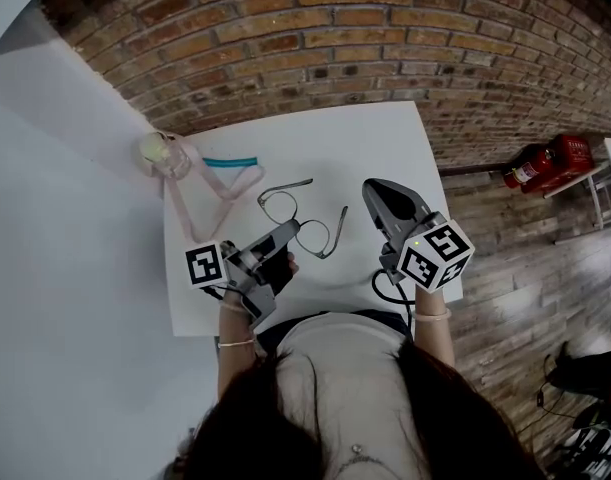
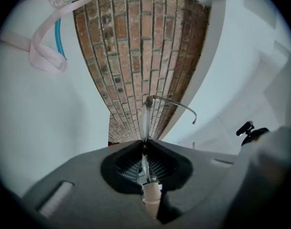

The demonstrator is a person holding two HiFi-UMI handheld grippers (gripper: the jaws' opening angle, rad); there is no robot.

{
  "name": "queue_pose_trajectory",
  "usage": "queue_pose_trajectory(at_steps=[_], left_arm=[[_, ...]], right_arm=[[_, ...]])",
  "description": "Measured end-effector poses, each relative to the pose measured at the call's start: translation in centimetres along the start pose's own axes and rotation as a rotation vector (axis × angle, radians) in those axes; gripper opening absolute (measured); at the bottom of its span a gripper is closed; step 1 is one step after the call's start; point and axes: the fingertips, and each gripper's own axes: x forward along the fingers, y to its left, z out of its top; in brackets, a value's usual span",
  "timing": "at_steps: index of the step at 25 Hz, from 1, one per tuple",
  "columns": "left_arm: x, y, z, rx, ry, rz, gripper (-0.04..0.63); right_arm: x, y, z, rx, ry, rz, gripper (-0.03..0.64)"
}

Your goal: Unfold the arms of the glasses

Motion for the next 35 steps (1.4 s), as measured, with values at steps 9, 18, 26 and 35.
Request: queue_pose_trajectory(at_steps=[9,18,26,35], left_arm=[[-0.5,0.0,-0.3,0.004,0.003,0.002,0.031],[-1.0,-0.4,-1.2,0.009,0.013,-0.001,0.032],[-1.4,-0.7,-1.5,0.009,0.014,-0.010,0.031],[-1.3,-0.7,-1.3,0.015,0.020,-0.013,0.032]], right_arm=[[0.2,0.2,-0.8,-0.102,0.036,-0.052,0.002],[-0.2,1.4,-1.3,-0.115,0.055,-0.039,0.002],[-0.3,2.2,-1.6,-0.125,0.057,-0.037,0.002],[0.0,2.3,-1.4,-0.135,0.061,-0.031,0.002]])
